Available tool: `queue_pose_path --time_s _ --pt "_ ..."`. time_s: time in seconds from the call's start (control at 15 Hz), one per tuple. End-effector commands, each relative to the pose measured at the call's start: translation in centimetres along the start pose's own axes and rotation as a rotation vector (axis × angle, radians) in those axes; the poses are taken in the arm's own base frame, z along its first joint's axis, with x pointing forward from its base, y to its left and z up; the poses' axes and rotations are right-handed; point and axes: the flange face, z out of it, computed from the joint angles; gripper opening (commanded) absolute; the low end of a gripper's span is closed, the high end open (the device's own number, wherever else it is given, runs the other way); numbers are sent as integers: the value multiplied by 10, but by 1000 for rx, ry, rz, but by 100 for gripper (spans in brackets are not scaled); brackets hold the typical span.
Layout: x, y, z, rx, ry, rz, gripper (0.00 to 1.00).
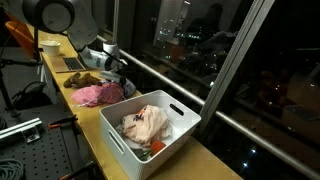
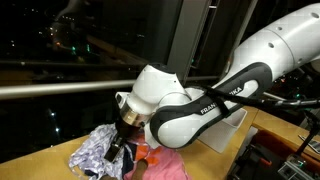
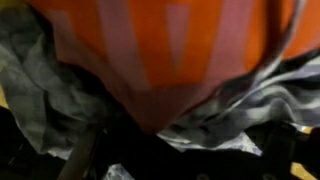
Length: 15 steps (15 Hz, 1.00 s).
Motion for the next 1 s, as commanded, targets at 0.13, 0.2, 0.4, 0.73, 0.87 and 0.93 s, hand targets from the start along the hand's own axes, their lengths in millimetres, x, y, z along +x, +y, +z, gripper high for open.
queue_pose_path --time_s 0.13,0.2,0.4,0.73,0.87,0.93 --pt "2 2 15 39 -3 7 50" --pt "2 3 12 37 -2 9 44" --pt "3 1 1 30 3 13 23" --pt "9 -5 -35 12 18 3 5" --pt "14 -13 -57 -1 27 -10 7" --pt "16 -17 -70 -6 34 -17 7"
